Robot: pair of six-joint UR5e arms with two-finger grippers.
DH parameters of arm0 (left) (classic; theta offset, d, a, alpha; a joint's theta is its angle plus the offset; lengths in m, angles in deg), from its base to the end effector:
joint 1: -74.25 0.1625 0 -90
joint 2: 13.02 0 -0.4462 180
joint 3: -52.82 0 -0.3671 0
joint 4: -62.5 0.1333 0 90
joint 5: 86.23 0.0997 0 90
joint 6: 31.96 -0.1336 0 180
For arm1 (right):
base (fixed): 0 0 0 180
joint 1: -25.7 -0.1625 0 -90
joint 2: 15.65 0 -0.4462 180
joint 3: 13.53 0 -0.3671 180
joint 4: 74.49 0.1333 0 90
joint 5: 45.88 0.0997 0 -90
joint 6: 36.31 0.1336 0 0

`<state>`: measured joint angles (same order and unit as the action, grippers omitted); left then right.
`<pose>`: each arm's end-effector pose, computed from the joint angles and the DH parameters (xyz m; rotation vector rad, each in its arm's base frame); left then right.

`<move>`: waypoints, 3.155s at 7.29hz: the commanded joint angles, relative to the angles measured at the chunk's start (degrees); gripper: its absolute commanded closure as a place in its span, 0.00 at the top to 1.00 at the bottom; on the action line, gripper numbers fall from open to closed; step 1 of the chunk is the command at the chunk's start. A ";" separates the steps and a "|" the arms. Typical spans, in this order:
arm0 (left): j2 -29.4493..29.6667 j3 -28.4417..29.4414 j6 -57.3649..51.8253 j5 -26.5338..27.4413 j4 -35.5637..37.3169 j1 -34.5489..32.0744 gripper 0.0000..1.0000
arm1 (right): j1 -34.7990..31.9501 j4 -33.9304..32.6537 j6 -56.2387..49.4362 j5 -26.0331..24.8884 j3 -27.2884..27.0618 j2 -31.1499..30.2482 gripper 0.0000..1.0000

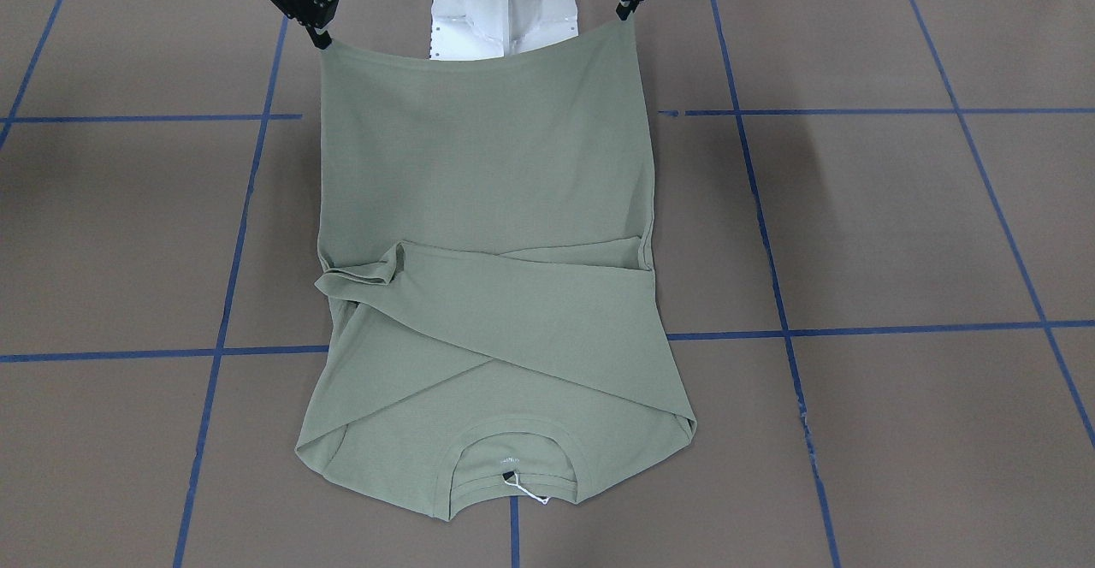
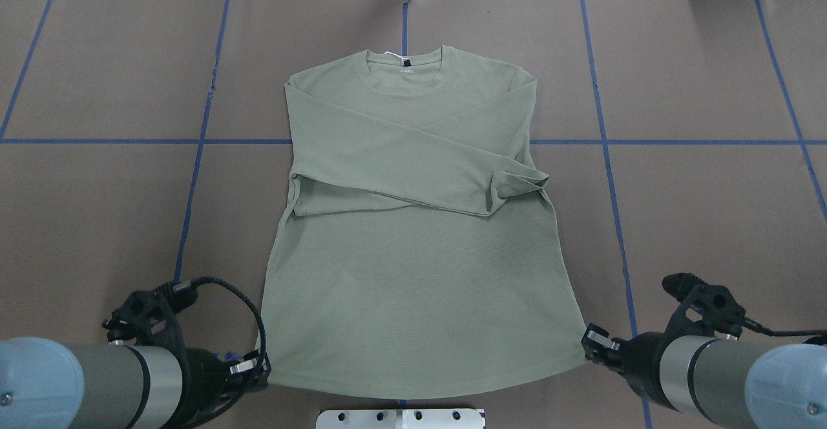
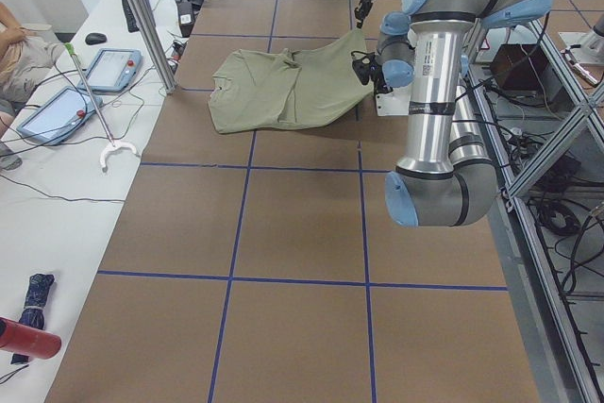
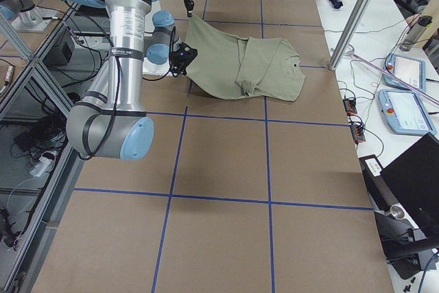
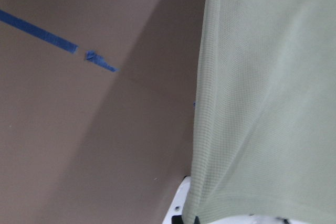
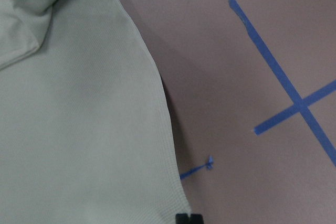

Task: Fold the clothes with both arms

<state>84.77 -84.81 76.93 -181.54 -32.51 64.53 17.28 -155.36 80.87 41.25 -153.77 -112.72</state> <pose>0.4071 -0.1924 0.2813 -0.1692 1.0517 -0.4028 -0.3548 -0.1940 0.3569 -0.1045 -0.9230 0.5997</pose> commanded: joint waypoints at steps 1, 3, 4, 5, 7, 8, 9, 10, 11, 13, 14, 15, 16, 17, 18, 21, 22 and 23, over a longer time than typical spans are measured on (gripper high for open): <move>6.24 7.85 -15.21 -0.58 0.45 -12.54 0.00 | -10.86 -5.39 -11.45 0.33 5.29 9.29 0.00; 13.53 21.21 -26.41 -0.75 -0.08 -23.01 0.00 | -24.72 -8.95 -24.13 6.78 18.71 22.05 0.00; 16.10 25.88 -28.02 -0.66 -1.12 -27.85 0.00 | -31.76 -8.61 -29.41 10.75 25.65 26.89 0.00; 16.82 29.67 -33.08 -0.58 -5.57 -30.59 0.00 | -35.22 -8.43 -31.99 11.31 32.68 31.98 0.00; 21.10 41.77 -33.66 -0.49 -16.47 -35.00 0.00 | -38.15 -7.99 -34.81 11.23 45.08 40.08 0.00; 24.87 47.40 -33.31 -0.23 -18.60 -35.01 0.00 | -38.25 -7.21 -34.91 10.88 51.06 44.04 0.00; 26.30 51.81 -33.22 -0.14 -22.54 -35.01 0.00 | -38.16 -2.85 -34.83 10.79 55.56 44.86 0.00; 26.66 55.77 -33.22 -0.14 -26.67 -34.84 0.00 | -37.90 2.24 -34.91 10.79 60.13 45.13 0.00; 27.45 59.46 -33.31 -0.05 -29.41 -34.84 0.00 | -37.89 3.69 -34.91 10.79 61.22 45.57 0.00; 27.46 63.01 -33.31 0.04 -32.68 -34.84 0.10 | -37.89 4.05 -34.83 10.79 65.43 47.75 0.00; 27.55 63.02 -33.31 0.04 -32.69 -34.84 0.32 | -37.89 4.14 -34.83 10.79 66.23 48.55 0.23; 27.46 62.75 -33.40 -0.05 -32.60 -34.93 0.34 | -37.89 4.14 -34.65 10.70 66.15 49.08 0.31; 27.11 62.67 -33.66 -0.05 -33.38 -35.01 0.40 | -37.89 4.23 -34.65 10.70 66.07 49.00 0.39; 26.85 62.66 -33.49 -0.14 -35.74 -35.10 0.41 | -38.07 4.32 -34.21 10.79 63.11 48.30 0.39; 26.84 61.71 -33.31 -0.57 -35.85 -35.19 0.41 | -38.33 4.14 -33.51 11.13 54.90 43.68 0.40; 26.58 58.55 -32.96 -6.17 -36.20 -35.19 0.41 | -32.30 4.32 -18.19 11.32 36.91 29.33 0.46; 26.58 58.01 -32.96 -6.20 -36.20 -35.19 0.41 | -29.66 4.40 -15.60 11.23 37.41 27.48 0.47; 26.49 58.01 -33.05 -6.11 -36.12 -35.19 0.41 | -28.68 6.67 -14.10 11.31 37.93 26.42 0.53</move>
<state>111.36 -26.44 43.93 -187.28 -68.67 29.34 -13.39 -150.46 63.79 52.53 -115.77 -84.33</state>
